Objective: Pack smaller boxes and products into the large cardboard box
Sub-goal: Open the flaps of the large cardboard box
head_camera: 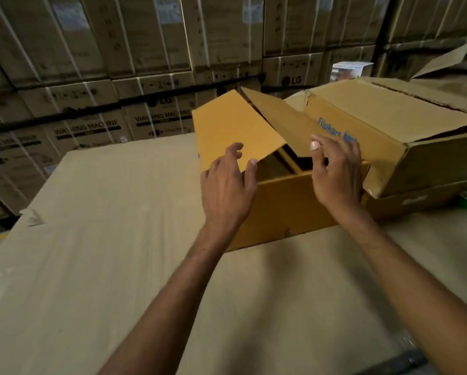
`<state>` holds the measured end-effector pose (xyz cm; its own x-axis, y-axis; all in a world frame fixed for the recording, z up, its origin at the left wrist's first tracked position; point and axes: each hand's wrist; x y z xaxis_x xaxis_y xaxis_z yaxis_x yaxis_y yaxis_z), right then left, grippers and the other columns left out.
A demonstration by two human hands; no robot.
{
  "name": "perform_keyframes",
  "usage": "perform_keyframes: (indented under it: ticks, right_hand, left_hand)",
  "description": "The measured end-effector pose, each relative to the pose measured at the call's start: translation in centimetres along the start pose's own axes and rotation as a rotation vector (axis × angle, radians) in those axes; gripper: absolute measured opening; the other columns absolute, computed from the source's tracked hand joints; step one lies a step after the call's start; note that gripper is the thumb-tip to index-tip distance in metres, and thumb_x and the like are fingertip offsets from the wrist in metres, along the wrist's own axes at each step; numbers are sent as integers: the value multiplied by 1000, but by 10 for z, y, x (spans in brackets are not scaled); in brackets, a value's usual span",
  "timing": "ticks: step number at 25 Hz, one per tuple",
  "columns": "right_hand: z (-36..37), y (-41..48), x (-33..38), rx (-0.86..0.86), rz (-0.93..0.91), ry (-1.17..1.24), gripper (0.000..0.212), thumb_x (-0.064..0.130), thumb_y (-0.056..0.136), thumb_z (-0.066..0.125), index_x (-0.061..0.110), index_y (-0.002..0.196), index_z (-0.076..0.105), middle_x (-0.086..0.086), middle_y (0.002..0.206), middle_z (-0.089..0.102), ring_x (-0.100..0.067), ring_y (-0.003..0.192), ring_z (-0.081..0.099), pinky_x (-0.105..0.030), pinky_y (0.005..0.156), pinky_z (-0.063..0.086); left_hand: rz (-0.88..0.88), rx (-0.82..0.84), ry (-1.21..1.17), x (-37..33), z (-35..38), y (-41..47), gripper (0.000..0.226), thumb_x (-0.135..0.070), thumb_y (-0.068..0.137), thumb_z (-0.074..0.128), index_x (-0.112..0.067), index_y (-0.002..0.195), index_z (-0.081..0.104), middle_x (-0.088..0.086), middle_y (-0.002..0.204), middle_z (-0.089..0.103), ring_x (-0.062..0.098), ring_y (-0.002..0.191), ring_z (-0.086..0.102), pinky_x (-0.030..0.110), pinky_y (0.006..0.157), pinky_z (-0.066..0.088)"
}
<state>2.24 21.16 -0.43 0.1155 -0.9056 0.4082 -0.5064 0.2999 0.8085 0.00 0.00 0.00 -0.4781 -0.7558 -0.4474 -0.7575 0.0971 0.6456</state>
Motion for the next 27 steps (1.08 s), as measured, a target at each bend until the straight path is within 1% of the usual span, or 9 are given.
perform_keyframes:
  ticks: [3,5,8,10,13,16,18,22,27]
  right_hand:
    - [23,16,-32,326,88,-225,47,45,109,36,20,130,69,-6,137,64,-28,126,52,-42,102,38]
    - [35,11,-46,541,121,-284,44,48,109,38,26,130,70,-3,143,62,-29,129,53,-46,105,37]
    - [42,4,-60,537,94,-276,35,46,106,50,28,125,73,2,137,67,-27,125,58,-45,105,38]
    - [43,17,-67,494,159,-237,30,43,103,57,24,114,77,0,124,73,-27,115,60,-43,99,39]
    - [47,46,-87,509,326,-273,45,57,97,59,23,123,73,-9,130,68,-34,124,51,-48,103,38]
    - [50,65,-103,709,460,-437,87,83,88,46,22,149,52,-16,154,47,-39,142,36,-53,116,28]
    - [53,75,-103,748,492,-468,98,90,82,45,21,152,46,-16,156,42,-40,144,32,-53,117,26]
    - [58,91,-93,692,637,-402,106,88,71,62,16,147,49,-19,153,43,-42,142,32,-53,115,28]
    - [62,75,-88,790,810,-213,135,84,56,78,8,157,30,-20,165,21,-42,152,18,-56,120,26]
  left_hand:
    - [32,187,68,7,26,21,53,-54,109,25,-26,148,46,-2,145,58,22,137,49,48,109,37]
    - [22,337,70,15,43,24,53,-54,109,20,-29,144,52,-3,142,60,23,136,50,52,111,37]
    - [56,307,142,29,59,17,44,-50,109,33,-29,127,67,-3,109,73,20,109,66,47,99,47]
    - [45,243,125,35,64,22,35,-49,106,45,-30,121,71,-6,105,75,18,104,65,43,95,48]
    - [-60,290,109,42,69,41,41,-58,98,54,-32,127,66,-4,126,69,24,124,54,48,102,39]
    - [-272,440,112,57,70,50,78,-76,86,55,-35,151,41,4,164,30,35,149,27,64,111,29]
    - [-419,480,34,68,70,52,98,-86,78,55,-32,156,31,5,168,13,40,150,25,64,110,37]
    - [-482,438,-58,74,67,50,99,-83,75,62,-27,153,37,4,162,23,34,138,44,52,99,50]
    - [-598,453,-92,109,12,48,96,-72,76,72,-27,154,39,6,157,39,33,138,45,53,107,46]
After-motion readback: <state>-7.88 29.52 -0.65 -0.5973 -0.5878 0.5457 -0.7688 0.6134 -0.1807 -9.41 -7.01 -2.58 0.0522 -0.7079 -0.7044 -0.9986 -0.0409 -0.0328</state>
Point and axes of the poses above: each hand's wrist, its own y-axis towards the middle knuckle, its own z-axis out of the palm, x = y × z
